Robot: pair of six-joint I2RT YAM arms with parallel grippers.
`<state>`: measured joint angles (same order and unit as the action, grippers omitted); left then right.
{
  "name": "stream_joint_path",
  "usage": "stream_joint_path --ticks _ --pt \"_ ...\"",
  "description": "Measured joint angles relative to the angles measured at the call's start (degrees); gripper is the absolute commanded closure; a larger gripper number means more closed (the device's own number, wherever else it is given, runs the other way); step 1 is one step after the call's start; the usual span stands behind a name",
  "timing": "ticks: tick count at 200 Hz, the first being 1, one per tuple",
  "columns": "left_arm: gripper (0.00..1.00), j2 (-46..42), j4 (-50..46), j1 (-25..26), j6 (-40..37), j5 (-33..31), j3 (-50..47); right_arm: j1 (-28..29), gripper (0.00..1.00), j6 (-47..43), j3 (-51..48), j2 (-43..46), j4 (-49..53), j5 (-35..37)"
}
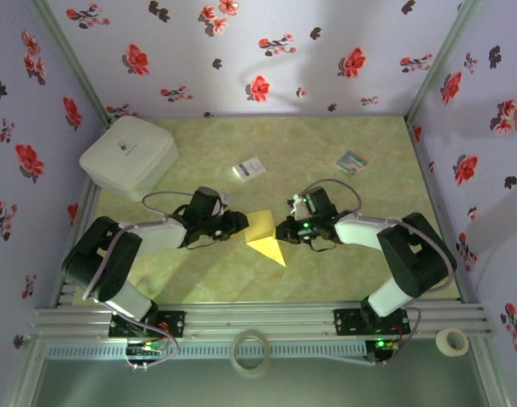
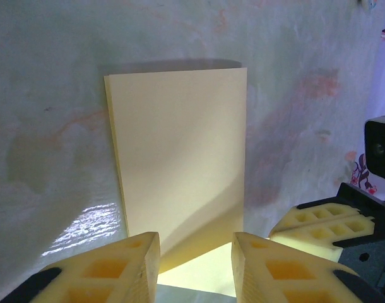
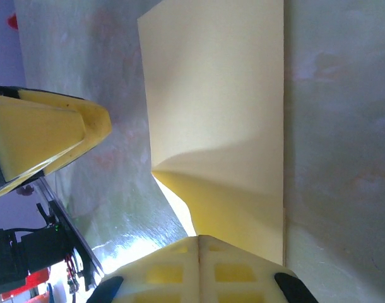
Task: Fold a paper plane with a square sheet of paper (pick it up from the middle)
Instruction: Fourth fold the wing at the center of the table.
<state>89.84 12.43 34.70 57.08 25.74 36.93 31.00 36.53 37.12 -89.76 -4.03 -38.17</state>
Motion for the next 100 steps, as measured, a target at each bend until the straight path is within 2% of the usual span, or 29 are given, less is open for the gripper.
stream_joint_path --ticks 41,100 --pt "0.53 0.2 0.0 -0.1 0.0 0.0 0.0 0.0 0.95 -0.1 0.0 2.4 0.0 0.0" --pt "0.53 2.5 0.6 -0.2 0.0 0.1 0.3 -0.4 0.96 -0.1 -0.1 3.2 -0.5 0.0"
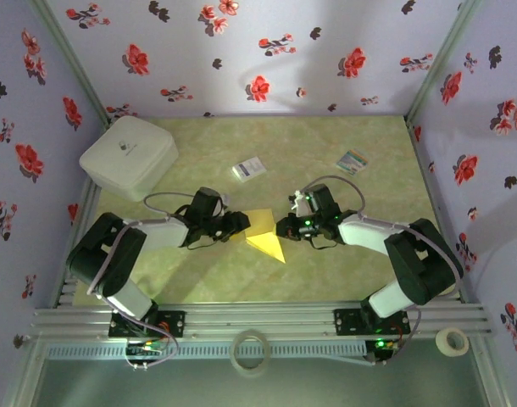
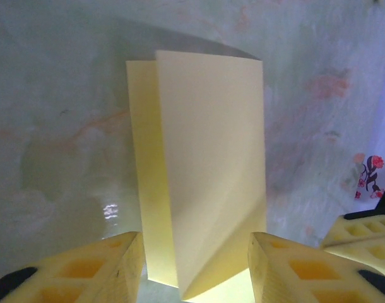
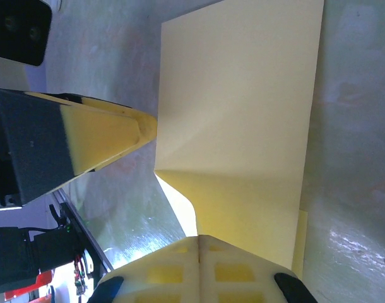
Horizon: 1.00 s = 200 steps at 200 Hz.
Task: Fold a paper plane with a square sheet of paper (pick it up from the middle)
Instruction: Fourth fold the wing at the center of the table.
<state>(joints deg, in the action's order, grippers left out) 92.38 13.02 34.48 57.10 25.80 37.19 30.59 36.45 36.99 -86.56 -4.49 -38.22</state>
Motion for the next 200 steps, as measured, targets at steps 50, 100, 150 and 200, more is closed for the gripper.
stream_joint_path --ticks 50,100,150,200 --pt "0.55 1.9 0.5 0.0 0.0 0.9 1.5 -0.7 0.95 0.0 -0.7 0.6 -0.1 -0.3" --pt "0.61 4.5 3.5 0.0 1.3 2.9 3.5 -1.1 0.95 0.0 -0.8 0.6 -0.2 -0.7" --pt "0.88 5.6 6.3 0.0 3.0 3.8 3.5 -1.6 0.8 -0.2 -1.0 0.7 0.2 -0.6" --pt "1.0 3.5 8.3 0.2 5.4 1.2 0.9 -1.0 0.62 -2.0 -0.9 7.6 8.9 10.3"
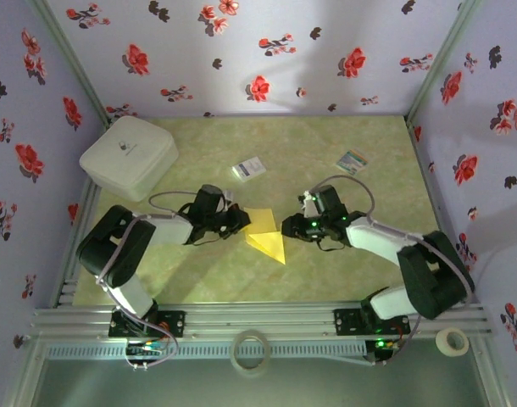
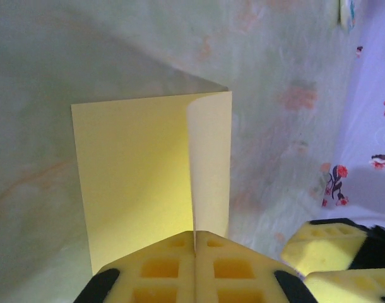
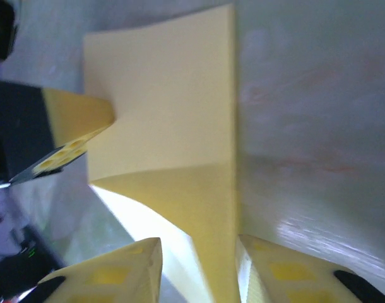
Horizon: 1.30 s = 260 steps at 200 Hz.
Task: Fold a paper plane with a square sheet of paper (pick it up from the middle)
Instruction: Fourth fold the wing at the center of the table.
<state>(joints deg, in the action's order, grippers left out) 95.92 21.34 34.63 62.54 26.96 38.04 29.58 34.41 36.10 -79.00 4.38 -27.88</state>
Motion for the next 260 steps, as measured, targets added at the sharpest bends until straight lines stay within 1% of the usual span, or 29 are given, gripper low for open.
stream_joint_path --ticks 13,27,43,57,71,86,110,128,143,178,220,260 --pt "1.0 -1.9 -0.1 0.5 0.6 -2.2 -1.0 1.2 0.6 -0.9 -0.3 4.5 1.6 5.9" --pt "1.0 -3.9 -0.2 1.6 1.2 -4.8 -1.5 3.6 0.59 -2.6 -1.8 10.3 1.2 12.5" --pt "1.0 -5.6 -0.3 3.1 1.9 -7.5 -1.5 8.5 0.56 -5.9 -5.4 16.7 -1.5 19.9" --pt "1.0 -6.3 -0.3 4.1 2.1 -9.3 -1.5 13.4 0.54 -9.9 -9.8 20.5 -5.5 24.4" --pt "0.94 -6.4 -0.3 4.7 2.4 -10.1 -1.5 17.8 0.53 -13.9 -13.2 21.8 -8.5 27.7" --pt "0.89 -6.4 -0.3 4.8 2.6 -10.4 -1.6 21.8 0.54 -18.4 -14.6 20.7 -10.2 30.3" --pt "0.83 -5.9 -0.2 4.8 3.0 -10.2 -1.6 27.3 0.53 -25.1 -14.1 15.7 -12.7 34.8" --pt "0.81 -5.5 0.0 4.8 3.0 -9.8 -1.6 31.5 0.52 -29.6 -13.2 11.2 -14.4 39.5" --pt "0.81 -5.5 0.1 4.8 3.0 -9.4 -1.6 33.7 0.52 -32.4 -12.7 7.9 -16.1 43.2" --pt "0.81 -5.5 0.2 4.8 2.9 -8.7 -1.6 34.7 0.5 -36.2 -12.1 2.3 -18.8 48.7" --pt "0.82 -5.5 0.8 4.8 2.9 -8.2 -1.6 34.9 0.51 -38.4 -12.1 -0.3 -23.7 49.9" --pt "0.84 -5.5 0.9 4.8 2.9 -7.8 -1.6 34.9 0.55 -39.1 -12.1 -4.2 -26.5 52.5"
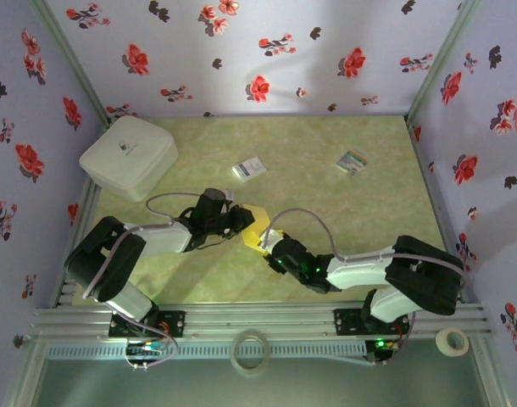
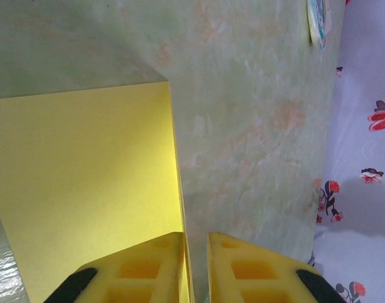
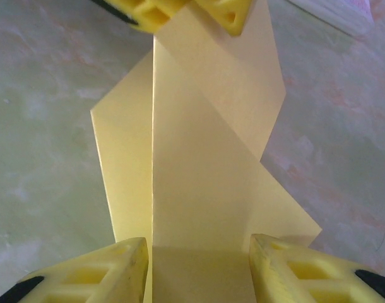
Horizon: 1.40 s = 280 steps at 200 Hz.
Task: Fold a paper plane with a square sheet of paper (pick it up from the middle)
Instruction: Fourth fold the wing at the center of the table.
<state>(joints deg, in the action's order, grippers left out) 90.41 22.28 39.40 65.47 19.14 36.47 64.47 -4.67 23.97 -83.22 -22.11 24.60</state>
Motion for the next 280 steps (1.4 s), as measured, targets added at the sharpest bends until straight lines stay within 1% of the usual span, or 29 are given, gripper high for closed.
stream_joint_path --ticks 37,56,69,94,138,168,185,226,243,263,280 --pt "0.85 0.0 0.0 0.0 0.0 0.4 0.0 0.0 0.67 -0.3 0.0 -2.1 -1.3 1.2" --pt "0.85 0.0 0.0 0.0 0.0 0.4 0.0 0.0 0.7 -0.3 0.0 -2.1 -2.1 1.2" --pt "0.85 0.0 0.0 0.0 0.0 0.4 0.0 0.0 0.7 -0.3 0.0 -2.1 -2.4 1.2" --pt "0.86 0.0 0.0 0.0 0.0 0.4 0.0 0.0 0.66 -0.1 0.0 -2.1 -2.8 1.1" --pt "0.88 0.0 0.0 0.0 0.0 0.4 0.0 0.0 0.67 0.7 0.0 -2.1 -3.2 0.9" --pt "0.89 0.0 0.0 0.0 0.0 0.4 0.0 0.0 0.74 1.3 0.0 -2.1 -3.4 0.9" --pt "0.89 0.0 0.0 0.0 0.0 0.4 0.0 0.0 0.75 1.8 0.0 -2.1 -3.4 0.9" --pt "0.9 0.0 0.0 0.0 0.0 0.4 0.0 0.0 0.72 2.5 0.0 -2.1 -3.4 0.9" --pt "0.9 0.0 -0.1 0.0 0.0 0.4 0.0 0.0 0.75 3.0 0.0 -2.1 -3.4 0.7" --pt "0.9 0.0 -0.2 0.0 0.0 0.4 0.0 0.0 0.8 3.5 0.0 -2.1 -3.3 0.5" --pt "0.9 0.0 -0.4 0.0 0.0 0.4 0.0 0.0 0.82 3.8 0.0 -2.1 -3.3 0.4"
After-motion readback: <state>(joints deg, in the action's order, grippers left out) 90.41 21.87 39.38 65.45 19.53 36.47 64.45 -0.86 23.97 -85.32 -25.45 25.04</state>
